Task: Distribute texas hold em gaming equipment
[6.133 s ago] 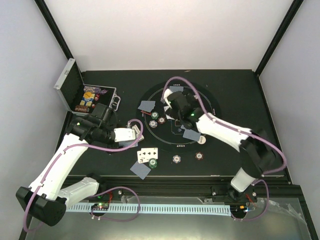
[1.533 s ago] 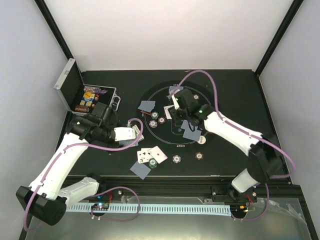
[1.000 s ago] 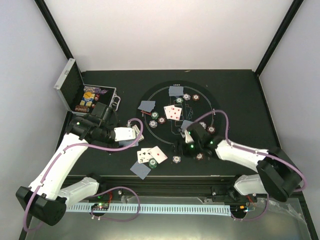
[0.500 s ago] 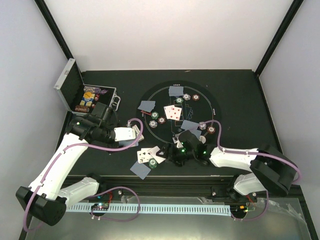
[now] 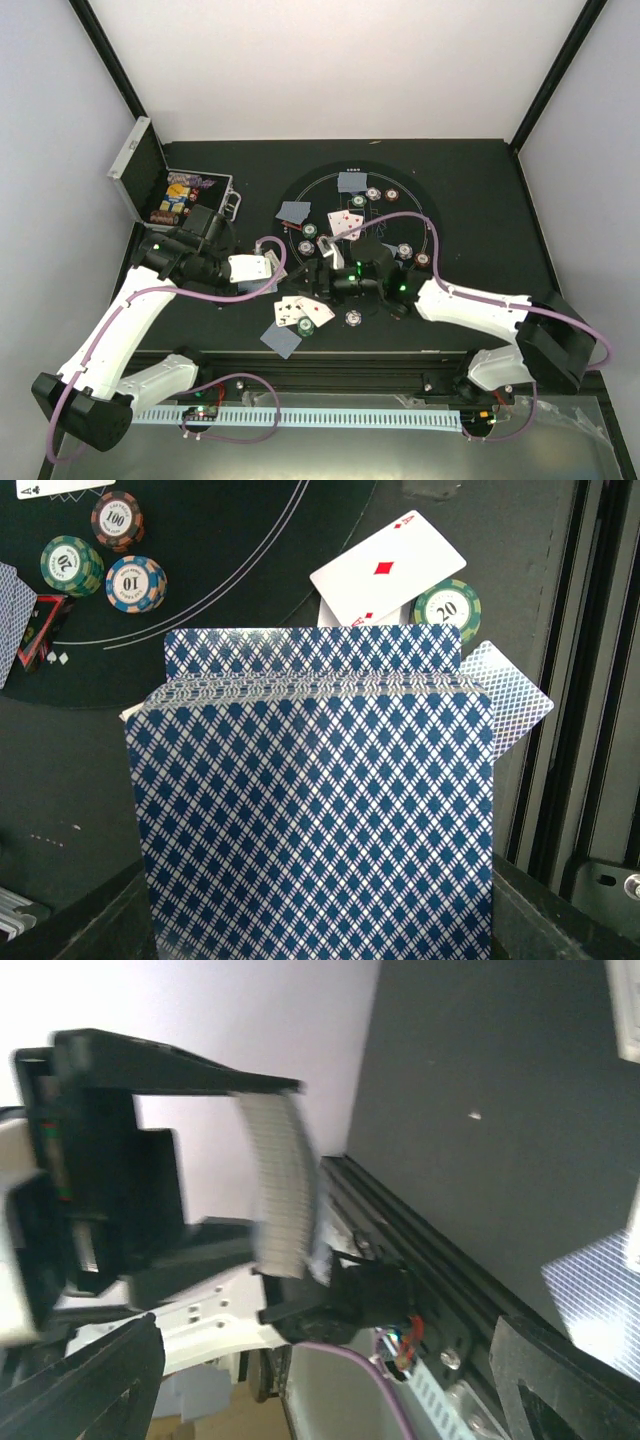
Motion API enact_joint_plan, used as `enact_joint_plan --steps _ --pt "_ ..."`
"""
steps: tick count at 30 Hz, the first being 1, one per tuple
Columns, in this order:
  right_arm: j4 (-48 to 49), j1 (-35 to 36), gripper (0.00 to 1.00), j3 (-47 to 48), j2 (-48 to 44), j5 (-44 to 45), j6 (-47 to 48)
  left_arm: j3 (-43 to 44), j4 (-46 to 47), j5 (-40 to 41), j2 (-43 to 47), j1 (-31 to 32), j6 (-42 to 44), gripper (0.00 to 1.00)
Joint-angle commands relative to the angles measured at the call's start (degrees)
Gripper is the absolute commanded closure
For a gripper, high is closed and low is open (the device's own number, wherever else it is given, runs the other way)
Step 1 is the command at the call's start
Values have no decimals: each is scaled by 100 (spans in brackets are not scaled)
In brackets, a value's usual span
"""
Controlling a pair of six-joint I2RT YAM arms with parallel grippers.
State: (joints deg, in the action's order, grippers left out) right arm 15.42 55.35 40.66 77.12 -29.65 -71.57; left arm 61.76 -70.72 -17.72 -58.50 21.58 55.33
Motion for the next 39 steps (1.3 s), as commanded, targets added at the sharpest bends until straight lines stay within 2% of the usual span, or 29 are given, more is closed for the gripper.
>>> enact_joint_plan --steps 1,8,13,24,30,39 --pt "-13 62 8 647 416 -379 360 179 -69 -220 61 30 39 98" --pt "222 165 10 1267 1161 -629 375 267 -192 -294 66 30 30 98" --pt "529 244 14 1437 1566 -762 286 331 -274 -381 41 30 30 99" --pt "740 301 17 2005 2423 -916 177 398 -349 -437 -2 30 30 98" --pt "643 113 24 1828 2541 -899 265 372 -353 -344 56 30 48 98" --pt "309 -297 34 1101 2090 -832 669 377 -322 -313 45 30 63 99"
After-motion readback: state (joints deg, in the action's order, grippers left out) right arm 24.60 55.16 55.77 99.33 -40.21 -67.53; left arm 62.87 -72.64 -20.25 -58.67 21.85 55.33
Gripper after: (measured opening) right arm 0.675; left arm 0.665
